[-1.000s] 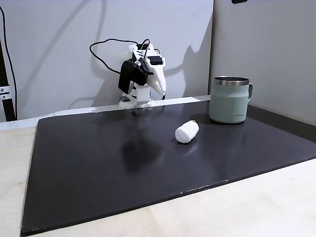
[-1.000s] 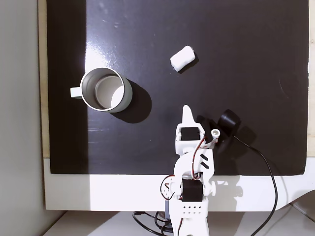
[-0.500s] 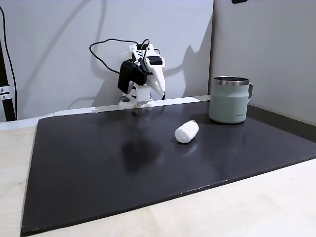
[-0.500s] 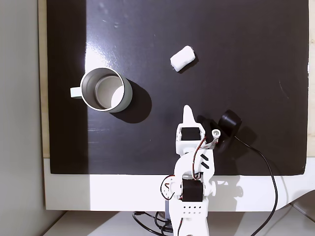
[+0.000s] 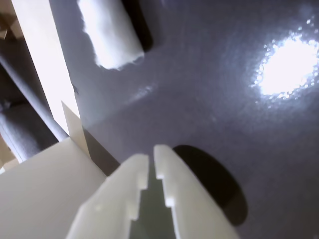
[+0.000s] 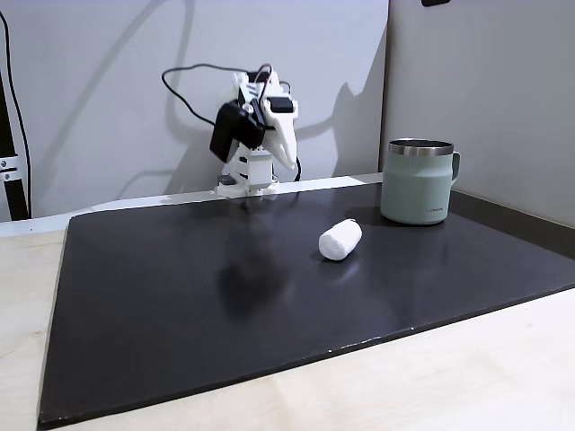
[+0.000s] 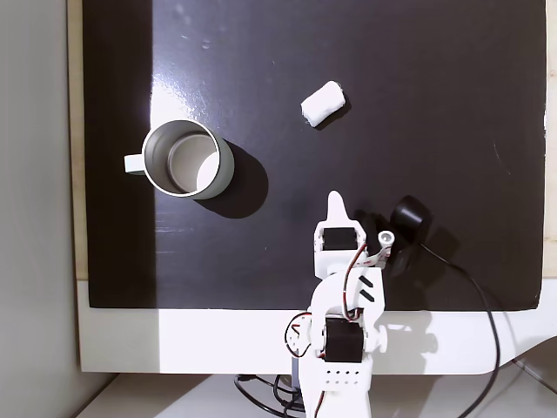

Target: Grasp a gauze and put it in the cup.

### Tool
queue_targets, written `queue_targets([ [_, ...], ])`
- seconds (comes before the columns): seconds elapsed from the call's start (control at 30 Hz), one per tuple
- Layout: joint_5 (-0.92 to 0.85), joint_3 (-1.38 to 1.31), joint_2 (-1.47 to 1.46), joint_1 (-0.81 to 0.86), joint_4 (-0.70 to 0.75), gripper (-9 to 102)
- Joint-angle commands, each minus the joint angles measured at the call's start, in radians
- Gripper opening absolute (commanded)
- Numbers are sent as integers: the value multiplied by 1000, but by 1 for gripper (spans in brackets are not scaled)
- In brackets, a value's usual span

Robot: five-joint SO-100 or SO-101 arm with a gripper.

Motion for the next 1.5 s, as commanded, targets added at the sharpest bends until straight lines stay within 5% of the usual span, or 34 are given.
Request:
queue_targets([
  [0.0,-5,-301,-275,34,46,0],
  [0.67,-410,-1433,-1397,104,655,6],
  [1.0,-495,-1744,-1669,52,795,26],
  [1.2,-505,-2168,-1963,40,946,29],
  [1.47,-517,-2281,-2141,20,946,31],
])
